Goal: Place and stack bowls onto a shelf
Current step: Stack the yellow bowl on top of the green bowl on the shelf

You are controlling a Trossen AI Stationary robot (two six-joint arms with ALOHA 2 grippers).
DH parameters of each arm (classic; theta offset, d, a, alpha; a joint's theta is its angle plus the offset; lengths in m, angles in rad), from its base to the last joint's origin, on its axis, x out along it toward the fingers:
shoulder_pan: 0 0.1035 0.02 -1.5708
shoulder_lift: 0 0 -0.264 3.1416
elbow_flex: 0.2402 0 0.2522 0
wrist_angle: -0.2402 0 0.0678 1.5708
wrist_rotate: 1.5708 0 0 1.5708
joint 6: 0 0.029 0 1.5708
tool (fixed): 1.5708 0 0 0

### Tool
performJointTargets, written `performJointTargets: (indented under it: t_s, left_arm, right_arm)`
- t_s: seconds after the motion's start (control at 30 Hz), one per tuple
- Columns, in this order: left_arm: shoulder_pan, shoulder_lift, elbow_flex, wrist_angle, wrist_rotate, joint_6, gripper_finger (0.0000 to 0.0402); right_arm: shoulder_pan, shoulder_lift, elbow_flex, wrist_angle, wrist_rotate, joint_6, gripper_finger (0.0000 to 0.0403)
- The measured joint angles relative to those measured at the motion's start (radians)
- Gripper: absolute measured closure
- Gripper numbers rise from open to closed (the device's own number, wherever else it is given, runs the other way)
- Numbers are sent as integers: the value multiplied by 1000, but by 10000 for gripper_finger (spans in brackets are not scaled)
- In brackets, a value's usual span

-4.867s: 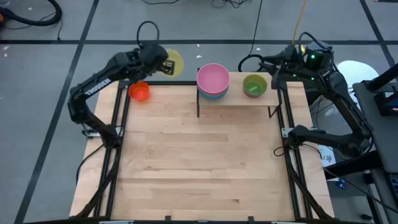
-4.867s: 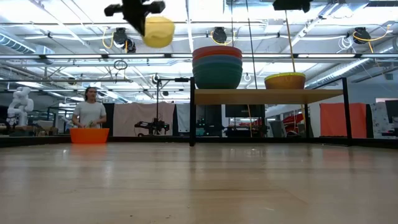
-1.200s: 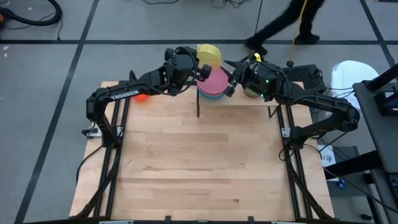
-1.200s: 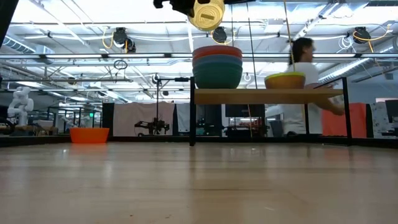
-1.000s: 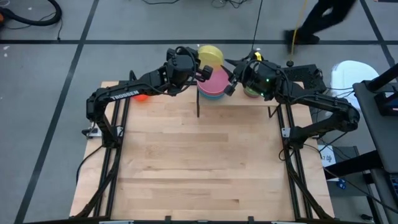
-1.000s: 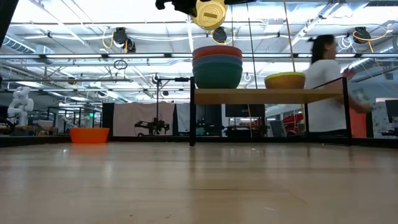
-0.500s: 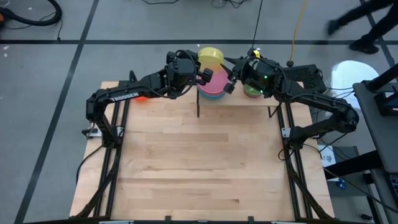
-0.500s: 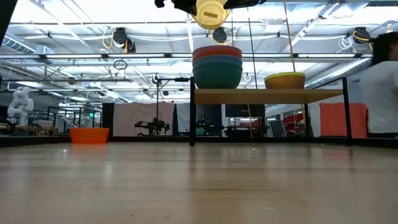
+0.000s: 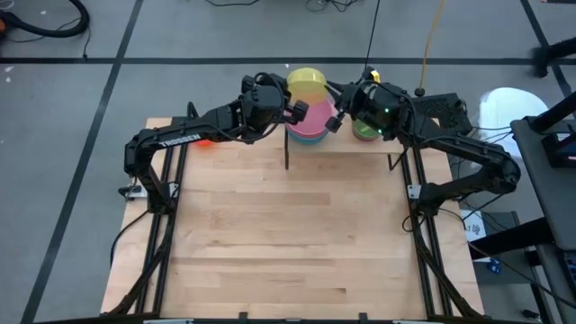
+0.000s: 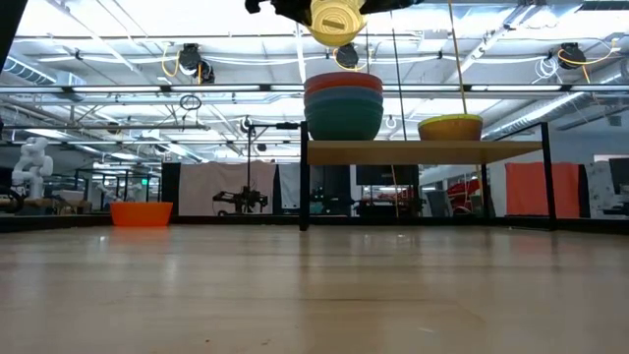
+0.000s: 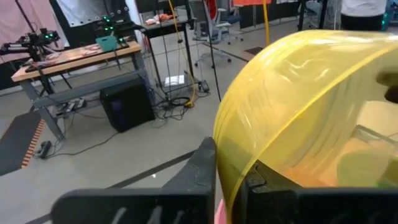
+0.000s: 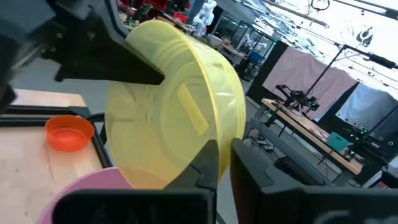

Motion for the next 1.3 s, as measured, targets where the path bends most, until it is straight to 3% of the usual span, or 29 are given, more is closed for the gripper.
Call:
performJointTargets:
  t_s: [0.43, 0.73, 1.3]
  left_arm:
    - [-18, 0, 0, 1, 33, 67, 297]
    - [-57, 0, 0, 31, 17, 275, 271]
    - [-101, -9, 1, 27, 102, 384, 236]
  right_arm:
    - [-2, 1, 2, -6, -11, -43, 403]
    - [-24, -24, 0, -53, -23, -57, 402]
    - [-33, -73, -1, -103, -27, -63, 402]
